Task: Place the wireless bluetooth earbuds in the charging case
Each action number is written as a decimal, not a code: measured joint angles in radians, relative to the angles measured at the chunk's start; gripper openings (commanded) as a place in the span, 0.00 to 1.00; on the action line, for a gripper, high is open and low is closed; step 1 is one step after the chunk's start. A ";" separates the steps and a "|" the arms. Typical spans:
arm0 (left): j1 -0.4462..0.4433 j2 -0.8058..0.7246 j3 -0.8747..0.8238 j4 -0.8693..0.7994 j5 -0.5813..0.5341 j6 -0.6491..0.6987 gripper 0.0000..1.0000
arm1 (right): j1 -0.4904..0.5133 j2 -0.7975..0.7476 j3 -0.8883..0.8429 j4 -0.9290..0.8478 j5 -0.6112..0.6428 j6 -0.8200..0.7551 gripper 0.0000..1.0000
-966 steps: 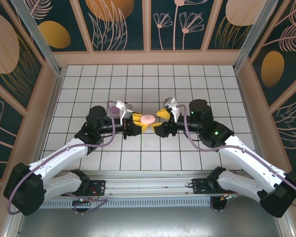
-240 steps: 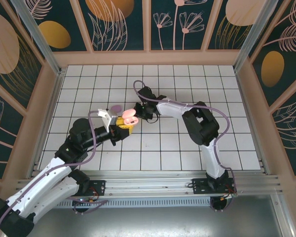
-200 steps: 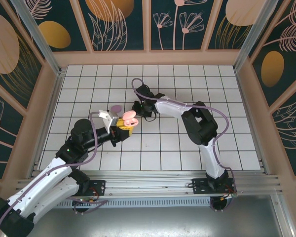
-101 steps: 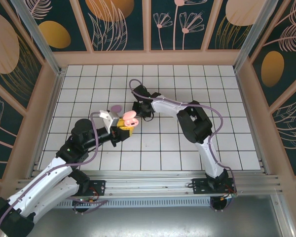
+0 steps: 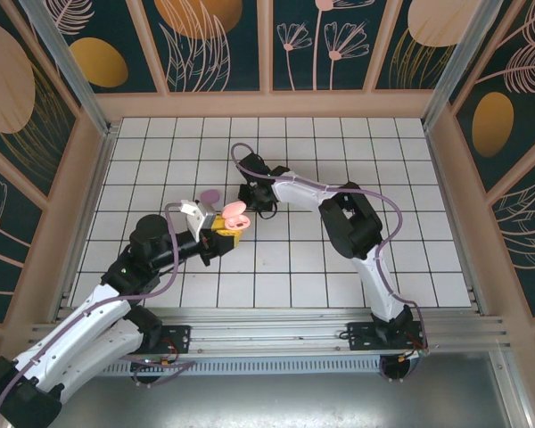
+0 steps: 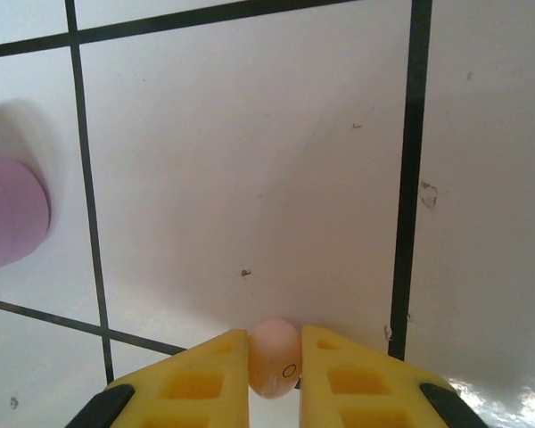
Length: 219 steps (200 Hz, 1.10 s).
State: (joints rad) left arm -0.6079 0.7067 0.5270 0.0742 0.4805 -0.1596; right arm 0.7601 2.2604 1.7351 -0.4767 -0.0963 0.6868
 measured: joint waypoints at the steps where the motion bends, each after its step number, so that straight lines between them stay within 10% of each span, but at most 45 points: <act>1: 0.000 0.000 0.000 0.000 0.000 0.000 0.22 | 0.000 0.000 0.000 0.000 0.000 0.000 0.16; 219: -0.059 0.422 -0.002 0.463 0.091 0.017 0.22 | -0.122 -1.057 -0.468 -0.305 -0.004 -0.066 0.12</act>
State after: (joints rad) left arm -0.6666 1.1286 0.5255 0.5369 0.5713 -0.1429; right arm 0.6380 1.2030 1.2671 -0.7818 -0.1001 0.6205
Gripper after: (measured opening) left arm 0.327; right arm 0.125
